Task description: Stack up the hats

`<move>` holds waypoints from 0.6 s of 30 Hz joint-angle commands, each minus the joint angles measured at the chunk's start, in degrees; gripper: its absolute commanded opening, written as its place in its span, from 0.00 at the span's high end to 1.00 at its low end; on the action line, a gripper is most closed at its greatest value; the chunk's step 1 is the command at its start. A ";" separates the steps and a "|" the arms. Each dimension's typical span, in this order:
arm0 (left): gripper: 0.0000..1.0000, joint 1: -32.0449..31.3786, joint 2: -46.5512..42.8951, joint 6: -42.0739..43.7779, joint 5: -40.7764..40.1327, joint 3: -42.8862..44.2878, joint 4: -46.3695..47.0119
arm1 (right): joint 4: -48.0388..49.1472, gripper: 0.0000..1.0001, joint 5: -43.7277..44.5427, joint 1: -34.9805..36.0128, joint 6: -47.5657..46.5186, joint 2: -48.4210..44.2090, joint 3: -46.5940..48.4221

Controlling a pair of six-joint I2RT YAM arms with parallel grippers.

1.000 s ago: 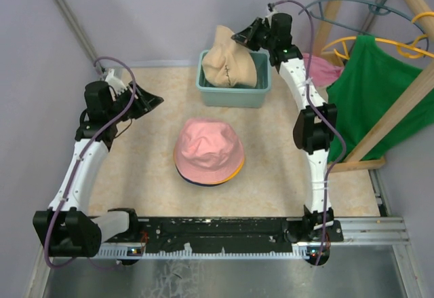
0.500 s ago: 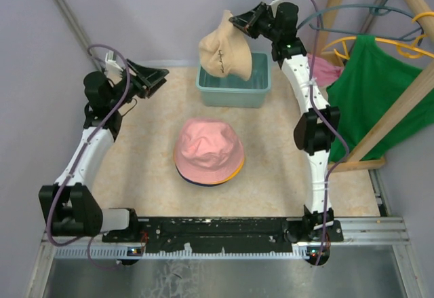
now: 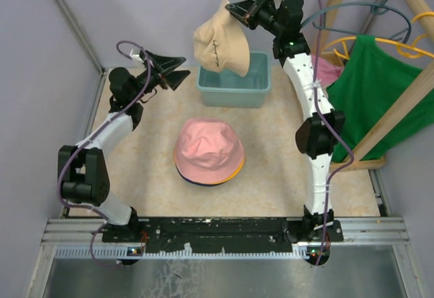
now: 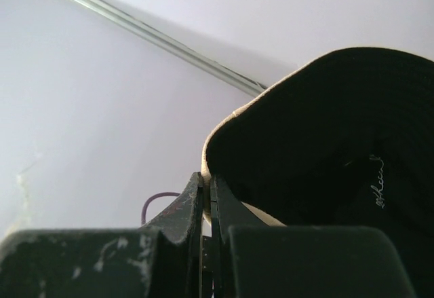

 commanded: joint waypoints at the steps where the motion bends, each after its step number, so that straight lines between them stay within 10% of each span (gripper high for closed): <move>1: 0.26 -2.53 2.52 -3.72 -1.42 3.77 5.96 | 4.18 1.00 -0.54 1.12 1.54 -5.83 3.65; 18: 0.24 -5.01 4.63 -3.60 -4.37 2.98 7.02 | 4.19 1.00 -0.92 1.67 2.82 -9.08 2.08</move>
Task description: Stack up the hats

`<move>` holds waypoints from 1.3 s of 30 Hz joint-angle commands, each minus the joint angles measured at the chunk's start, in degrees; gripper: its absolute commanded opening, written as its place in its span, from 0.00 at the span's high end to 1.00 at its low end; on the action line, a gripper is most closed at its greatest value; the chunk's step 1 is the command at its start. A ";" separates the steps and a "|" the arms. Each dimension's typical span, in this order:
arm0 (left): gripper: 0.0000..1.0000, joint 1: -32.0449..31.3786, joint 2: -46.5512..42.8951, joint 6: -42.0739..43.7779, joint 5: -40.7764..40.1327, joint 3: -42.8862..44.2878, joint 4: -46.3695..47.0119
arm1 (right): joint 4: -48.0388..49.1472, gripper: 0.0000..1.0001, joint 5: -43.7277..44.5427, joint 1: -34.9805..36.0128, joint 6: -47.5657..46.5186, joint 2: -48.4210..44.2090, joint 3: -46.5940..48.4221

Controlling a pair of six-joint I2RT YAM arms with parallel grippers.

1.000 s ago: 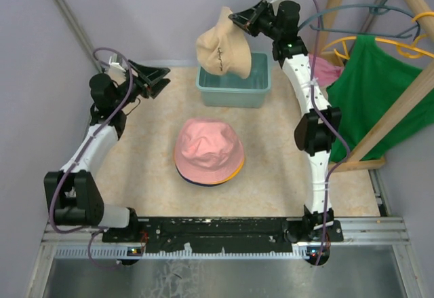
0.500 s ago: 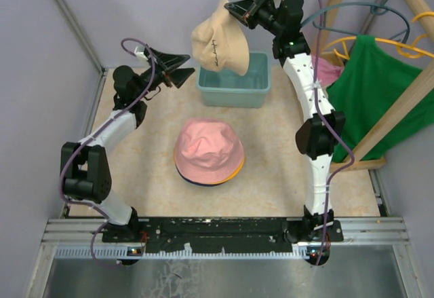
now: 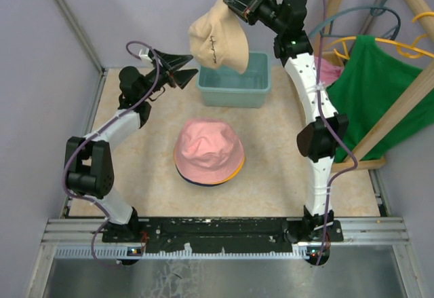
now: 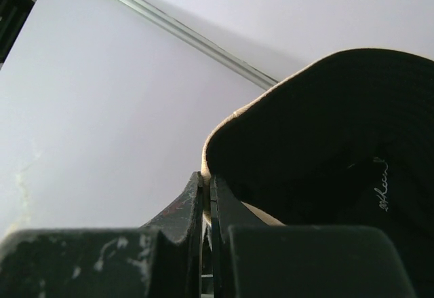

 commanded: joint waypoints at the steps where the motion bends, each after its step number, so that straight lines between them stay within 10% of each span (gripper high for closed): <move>1: 0.24 -0.61 0.06 0.60 -1.17 0.12 2.76 | 3.18 1.00 -1.18 0.33 1.18 -5.92 1.73; 31: 0.27 -1.25 5.05 -2.39 -3.79 5.02 7.55 | 2.19 1.00 -3.09 1.63 -0.53 -12.78 -8.68; 39: 0.91 -1.26 5.44 -3.64 -0.65 5.11 8.97 | 0.25 1.00 -2.79 1.81 -2.18 -12.78 -8.67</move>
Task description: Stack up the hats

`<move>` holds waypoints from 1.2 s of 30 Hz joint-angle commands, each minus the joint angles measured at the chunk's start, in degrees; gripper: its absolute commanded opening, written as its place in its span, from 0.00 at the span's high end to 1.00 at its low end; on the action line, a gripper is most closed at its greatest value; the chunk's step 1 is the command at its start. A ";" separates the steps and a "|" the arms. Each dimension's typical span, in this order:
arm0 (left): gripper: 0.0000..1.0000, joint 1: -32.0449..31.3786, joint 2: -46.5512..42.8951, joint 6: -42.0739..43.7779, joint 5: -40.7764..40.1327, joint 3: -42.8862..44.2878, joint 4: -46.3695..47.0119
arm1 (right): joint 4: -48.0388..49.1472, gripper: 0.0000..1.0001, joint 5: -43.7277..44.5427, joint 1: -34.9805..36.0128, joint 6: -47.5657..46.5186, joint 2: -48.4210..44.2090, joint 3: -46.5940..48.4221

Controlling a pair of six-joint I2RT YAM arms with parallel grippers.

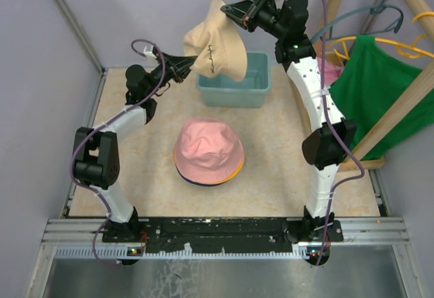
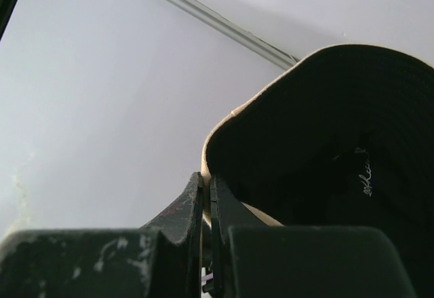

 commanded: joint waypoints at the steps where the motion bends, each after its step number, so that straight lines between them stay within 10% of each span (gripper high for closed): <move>1: 0.94 0.60 -1.48 0.55 4.24 1.89 0.82 | 0.14 1.00 -0.50 0.68 -2.55 -5.25 0.77; 21: 0.85 11.78 -15.71 25.35 21.06 28.63 -53.60 | -7.49 1.00 0.28 7.49 -8.73 -27.67 -32.11; 36: 0.85 11.66 -27.03 30.61 25.51 23.28 -70.26 | -15.14 1.00 6.98 9.97 -10.18 -50.58 -53.91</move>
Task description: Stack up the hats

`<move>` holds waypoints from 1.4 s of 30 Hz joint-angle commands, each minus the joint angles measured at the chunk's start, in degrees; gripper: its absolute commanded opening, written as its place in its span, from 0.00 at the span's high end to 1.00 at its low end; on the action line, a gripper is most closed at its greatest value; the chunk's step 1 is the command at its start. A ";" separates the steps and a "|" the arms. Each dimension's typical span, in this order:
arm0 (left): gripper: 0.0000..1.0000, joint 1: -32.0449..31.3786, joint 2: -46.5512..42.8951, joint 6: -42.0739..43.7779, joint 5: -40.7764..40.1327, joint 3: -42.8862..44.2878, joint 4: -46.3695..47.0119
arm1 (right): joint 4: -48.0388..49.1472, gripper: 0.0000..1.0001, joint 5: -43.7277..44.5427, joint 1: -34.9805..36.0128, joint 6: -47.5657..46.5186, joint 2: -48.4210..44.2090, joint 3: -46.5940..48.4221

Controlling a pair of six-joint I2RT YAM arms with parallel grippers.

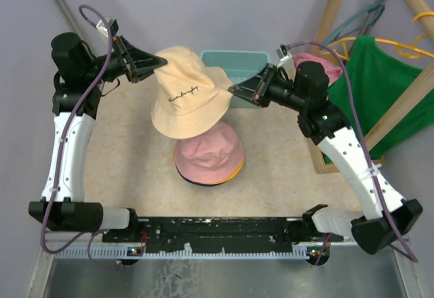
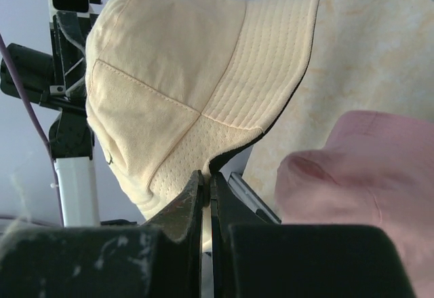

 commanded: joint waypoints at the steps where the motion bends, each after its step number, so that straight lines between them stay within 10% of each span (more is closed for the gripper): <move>1: 0.85 0.22 -5.20 2.98 1.65 -3.56 -4.99 | -1.33 1.00 1.72 0.37 -1.26 -7.50 -5.95; 28: 0.84 -14.48 -14.86 15.66 -9.24 -28.82 -7.14 | -6.85 1.00 7.97 0.42 -6.79 -21.04 -29.96; 42: 0.35 -2.37 -25.02 21.14 -13.45 -42.16 -17.04 | -4.61 1.00 8.03 0.40 -6.93 -20.93 -35.66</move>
